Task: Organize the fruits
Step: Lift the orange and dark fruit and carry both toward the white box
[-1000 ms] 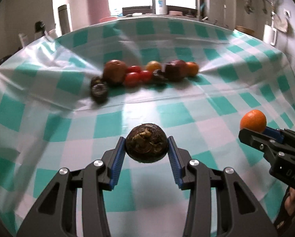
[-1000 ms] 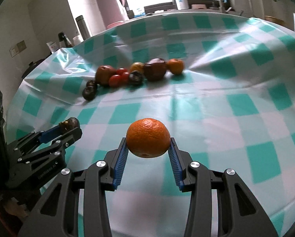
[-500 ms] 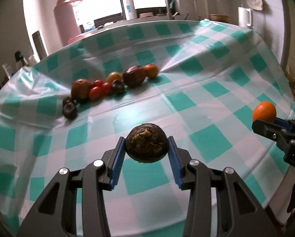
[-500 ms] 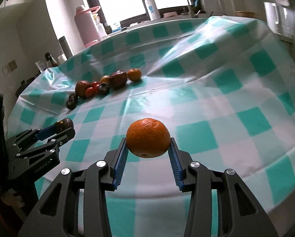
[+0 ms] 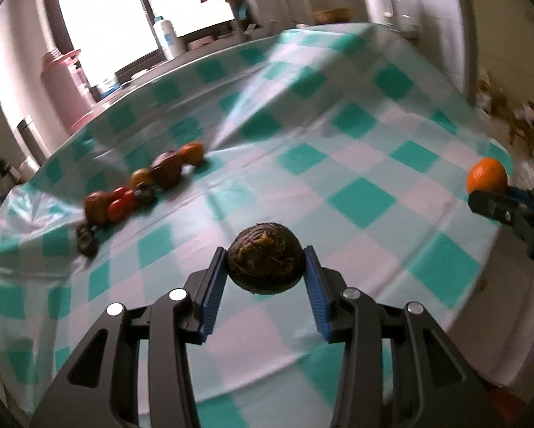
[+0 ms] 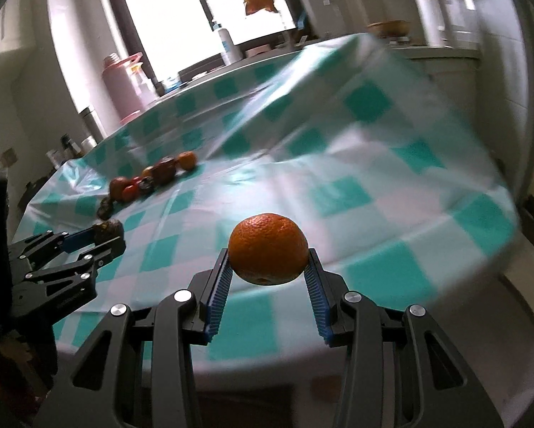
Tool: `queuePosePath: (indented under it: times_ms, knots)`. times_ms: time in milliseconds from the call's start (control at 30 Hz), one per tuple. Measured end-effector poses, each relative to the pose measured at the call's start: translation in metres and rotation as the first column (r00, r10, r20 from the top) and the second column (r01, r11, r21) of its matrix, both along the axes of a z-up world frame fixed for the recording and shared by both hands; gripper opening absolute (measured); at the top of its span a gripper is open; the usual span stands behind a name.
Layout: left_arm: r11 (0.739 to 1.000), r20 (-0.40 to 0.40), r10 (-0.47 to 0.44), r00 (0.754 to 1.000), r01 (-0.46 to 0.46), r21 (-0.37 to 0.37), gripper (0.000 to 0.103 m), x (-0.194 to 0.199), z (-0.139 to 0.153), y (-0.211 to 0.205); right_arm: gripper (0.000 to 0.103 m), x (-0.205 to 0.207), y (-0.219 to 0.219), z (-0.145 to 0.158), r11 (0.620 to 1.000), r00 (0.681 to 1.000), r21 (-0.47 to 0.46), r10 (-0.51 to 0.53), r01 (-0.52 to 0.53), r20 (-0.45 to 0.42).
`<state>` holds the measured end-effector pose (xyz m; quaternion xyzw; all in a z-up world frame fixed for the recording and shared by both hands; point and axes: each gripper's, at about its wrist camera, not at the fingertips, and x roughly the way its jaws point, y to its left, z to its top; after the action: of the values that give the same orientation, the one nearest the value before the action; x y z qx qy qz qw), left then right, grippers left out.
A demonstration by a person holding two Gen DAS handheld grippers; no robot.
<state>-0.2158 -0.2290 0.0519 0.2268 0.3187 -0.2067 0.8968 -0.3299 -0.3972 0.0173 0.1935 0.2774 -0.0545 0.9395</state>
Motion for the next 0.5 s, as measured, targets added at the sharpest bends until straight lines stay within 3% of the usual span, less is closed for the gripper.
queuePosePath:
  times_ms: [267,400,500]
  knots:
    - [0.968,-0.007,-0.228,0.974,0.228,0.102,0.043,-0.052,-0.018,-0.08,0.041,-0.063,-0.06,-0.025,0.983,0.983,0.036,-0.181,0.182,-0.042]
    - [0.926,-0.031,-0.348,0.937,0.348,0.145,0.043,-0.083,-0.031,-0.117,0.041,-0.088,-0.085,-0.045,0.96,0.956,0.032,-0.273,0.278,-0.103]
    - [0.877,-0.053,-0.442,0.896,0.444,0.183,0.043,-0.109,-0.046,-0.144,0.041,-0.099,-0.098,-0.063,0.948,0.938,0.021,-0.31,0.317,-0.158]
